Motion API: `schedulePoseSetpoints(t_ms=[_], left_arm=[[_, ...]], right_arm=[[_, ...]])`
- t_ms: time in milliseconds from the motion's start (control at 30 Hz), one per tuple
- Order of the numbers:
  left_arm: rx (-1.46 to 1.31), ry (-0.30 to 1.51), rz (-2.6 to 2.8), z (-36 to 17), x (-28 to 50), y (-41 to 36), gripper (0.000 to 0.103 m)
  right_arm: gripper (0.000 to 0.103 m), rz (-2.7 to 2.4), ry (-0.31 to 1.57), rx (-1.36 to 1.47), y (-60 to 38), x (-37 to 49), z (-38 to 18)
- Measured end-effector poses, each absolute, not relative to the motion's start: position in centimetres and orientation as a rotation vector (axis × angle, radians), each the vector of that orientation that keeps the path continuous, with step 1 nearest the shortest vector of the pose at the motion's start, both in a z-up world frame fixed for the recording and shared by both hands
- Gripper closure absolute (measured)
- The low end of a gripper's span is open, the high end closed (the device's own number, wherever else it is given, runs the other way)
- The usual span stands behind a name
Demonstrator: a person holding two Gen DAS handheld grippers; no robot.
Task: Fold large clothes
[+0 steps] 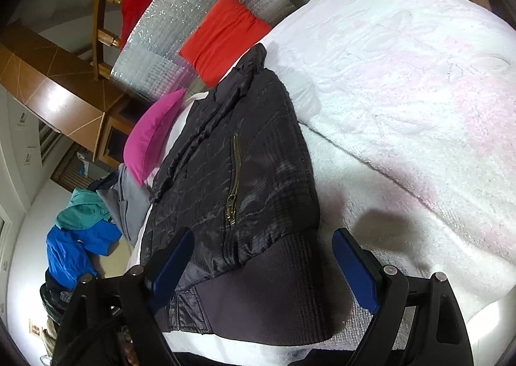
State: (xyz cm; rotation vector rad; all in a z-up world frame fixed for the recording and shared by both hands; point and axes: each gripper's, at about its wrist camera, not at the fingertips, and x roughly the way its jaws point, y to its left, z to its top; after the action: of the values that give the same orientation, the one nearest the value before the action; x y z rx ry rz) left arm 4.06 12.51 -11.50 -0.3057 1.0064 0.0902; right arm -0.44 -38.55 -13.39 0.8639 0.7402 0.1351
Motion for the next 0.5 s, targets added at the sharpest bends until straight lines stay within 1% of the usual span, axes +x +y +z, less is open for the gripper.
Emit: schedulePoseSetpoints(t_ms=[200, 500], left_arm=[[-0.292, 1.003, 0.09, -11.5, 4.1, 12.2, 0.024], [-0.261, 1.063, 0.072, -12.1, 5.1, 11.5, 0.024]], right_arm=[[0.013, 0.141, 0.783, 0.829, -38.0, 0.2, -13.3], [0.013, 0.193, 0.883, 0.748, -36.3, 2.0, -13.6]])
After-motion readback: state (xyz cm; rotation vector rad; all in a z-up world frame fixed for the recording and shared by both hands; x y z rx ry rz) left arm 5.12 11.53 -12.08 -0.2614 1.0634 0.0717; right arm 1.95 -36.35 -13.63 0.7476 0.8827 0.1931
